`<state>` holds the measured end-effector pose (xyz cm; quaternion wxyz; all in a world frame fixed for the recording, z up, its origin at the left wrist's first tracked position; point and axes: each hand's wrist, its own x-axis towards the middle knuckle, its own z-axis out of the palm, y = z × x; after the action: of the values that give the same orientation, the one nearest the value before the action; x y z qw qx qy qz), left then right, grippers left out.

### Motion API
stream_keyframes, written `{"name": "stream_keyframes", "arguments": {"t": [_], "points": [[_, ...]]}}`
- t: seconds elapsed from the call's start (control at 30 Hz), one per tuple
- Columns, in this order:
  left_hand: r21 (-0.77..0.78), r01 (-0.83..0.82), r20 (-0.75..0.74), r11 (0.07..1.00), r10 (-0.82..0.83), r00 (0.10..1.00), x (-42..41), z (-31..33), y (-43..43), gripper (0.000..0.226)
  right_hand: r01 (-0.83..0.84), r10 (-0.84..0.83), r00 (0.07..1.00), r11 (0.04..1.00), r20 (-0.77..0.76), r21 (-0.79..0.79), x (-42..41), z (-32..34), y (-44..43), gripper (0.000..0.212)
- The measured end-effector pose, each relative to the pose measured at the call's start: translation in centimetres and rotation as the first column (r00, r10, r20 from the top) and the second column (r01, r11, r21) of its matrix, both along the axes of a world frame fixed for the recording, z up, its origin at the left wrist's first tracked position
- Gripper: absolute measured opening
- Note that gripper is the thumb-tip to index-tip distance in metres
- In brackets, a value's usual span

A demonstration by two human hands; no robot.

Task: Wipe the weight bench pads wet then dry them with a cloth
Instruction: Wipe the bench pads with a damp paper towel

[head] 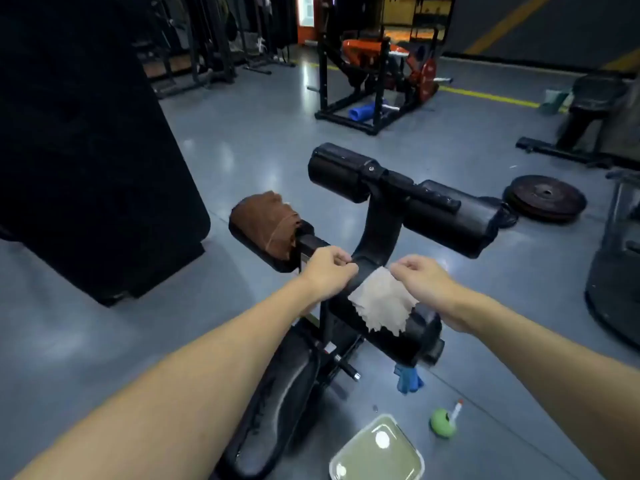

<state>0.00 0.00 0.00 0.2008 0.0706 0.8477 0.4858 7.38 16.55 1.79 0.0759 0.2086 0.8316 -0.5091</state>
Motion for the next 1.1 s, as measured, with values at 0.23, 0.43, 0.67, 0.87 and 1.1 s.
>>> {"name": "stream_keyframes", "arguments": {"t": [0.23, 0.43, 0.67, 0.87, 1.1], "points": [[-0.120, -0.099, 0.032, 0.988, 0.103, 0.994, 0.0, -7.3, 4.9, 0.062, -0.128, 0.080, 0.984, 0.940, 0.159, 0.317, 0.0, -6.0, 2.2, 0.060], [-0.071, -0.141, -0.054, 0.987, 0.138, 0.989, 2.1, -7.9, 3.4, 0.035, -0.091, 0.082, 0.996, 0.787, 0.043, 0.610, -1.5, -7.9, 0.1, 0.012], [0.094, -0.243, -0.022, 0.965, 0.246, 0.969, 5.5, -11.2, -8.6, 0.008, -0.163, 0.208, 0.966, 0.952, -0.157, 0.257, 0.7, -12.1, -11.0, 0.003], [0.170, -0.413, -0.030, 0.895, 0.424, 0.905, 7.4, -20.9, -18.8, 0.014, -0.133, 0.134, 0.983, 0.991, -0.125, 0.016, -0.1, -23.1, -19.5, 0.023], [-0.406, -0.242, -0.272, 0.881, 0.136, 0.953, 7.5, -38.5, -24.5, 0.047, -0.379, 0.546, 0.836, 0.506, 0.053, 0.775, -2.6, -38.7, -21.7, 0.059]]}}
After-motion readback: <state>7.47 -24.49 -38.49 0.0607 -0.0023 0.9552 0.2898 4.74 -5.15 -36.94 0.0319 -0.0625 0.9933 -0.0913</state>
